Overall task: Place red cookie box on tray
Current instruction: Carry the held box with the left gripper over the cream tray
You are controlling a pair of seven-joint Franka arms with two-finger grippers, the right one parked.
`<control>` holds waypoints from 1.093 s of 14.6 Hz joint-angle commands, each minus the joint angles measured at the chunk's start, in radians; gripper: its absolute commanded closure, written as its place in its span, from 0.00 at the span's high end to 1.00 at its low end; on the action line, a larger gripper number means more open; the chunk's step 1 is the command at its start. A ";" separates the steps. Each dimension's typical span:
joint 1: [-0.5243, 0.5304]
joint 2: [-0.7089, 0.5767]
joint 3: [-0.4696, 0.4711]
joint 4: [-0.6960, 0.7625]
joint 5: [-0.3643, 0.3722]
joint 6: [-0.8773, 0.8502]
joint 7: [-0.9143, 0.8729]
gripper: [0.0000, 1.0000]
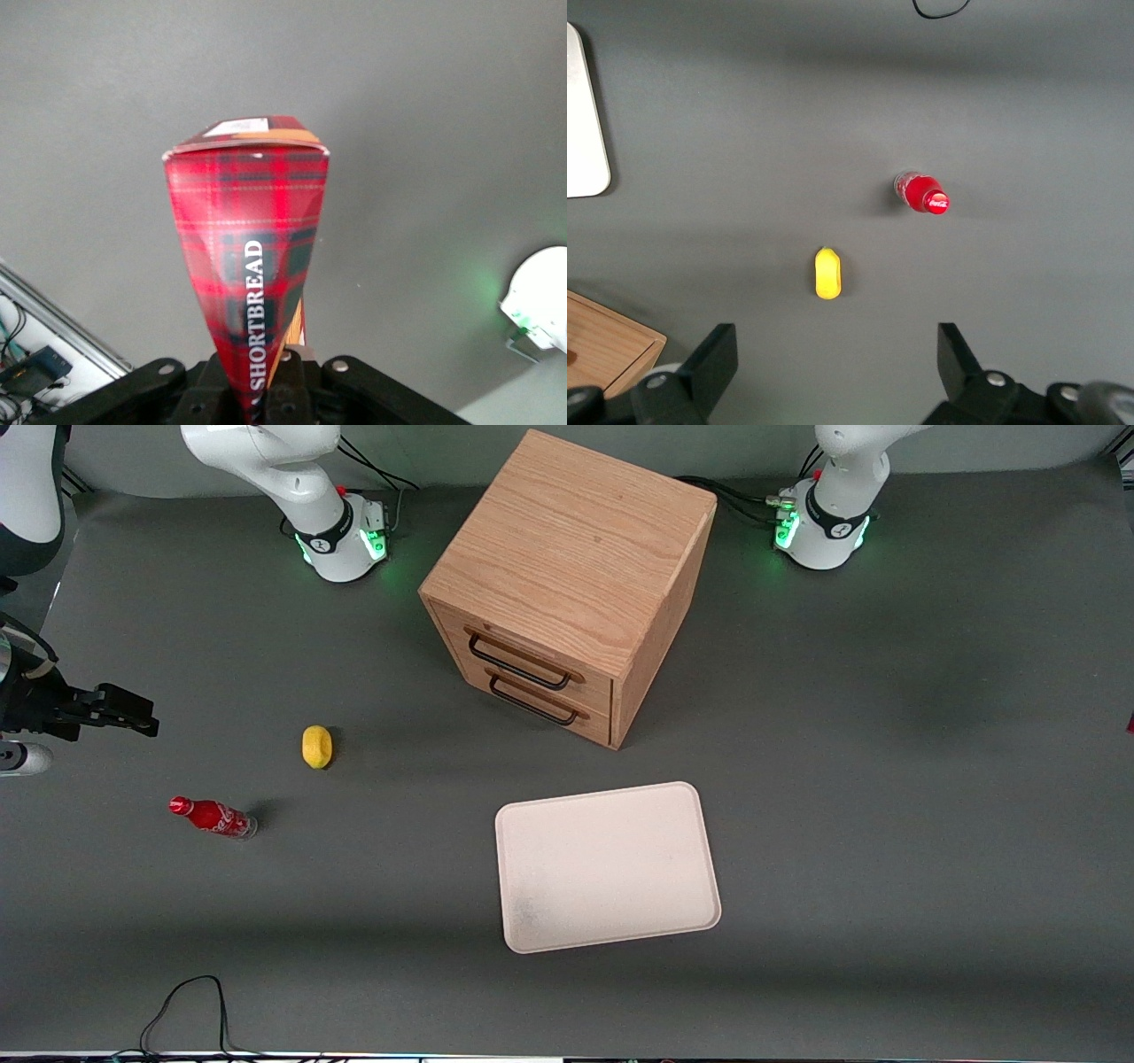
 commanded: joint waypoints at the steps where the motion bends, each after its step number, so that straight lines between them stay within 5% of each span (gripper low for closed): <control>1: -0.028 0.023 0.009 0.086 0.027 -0.063 -0.022 0.00; 5: -0.085 0.015 -0.008 0.087 0.027 -0.119 -0.136 0.00; 9: -0.285 0.012 -0.063 0.087 -0.002 -0.208 -0.539 0.00; 16: -0.395 0.132 -0.388 0.148 -0.070 -0.100 -1.253 0.00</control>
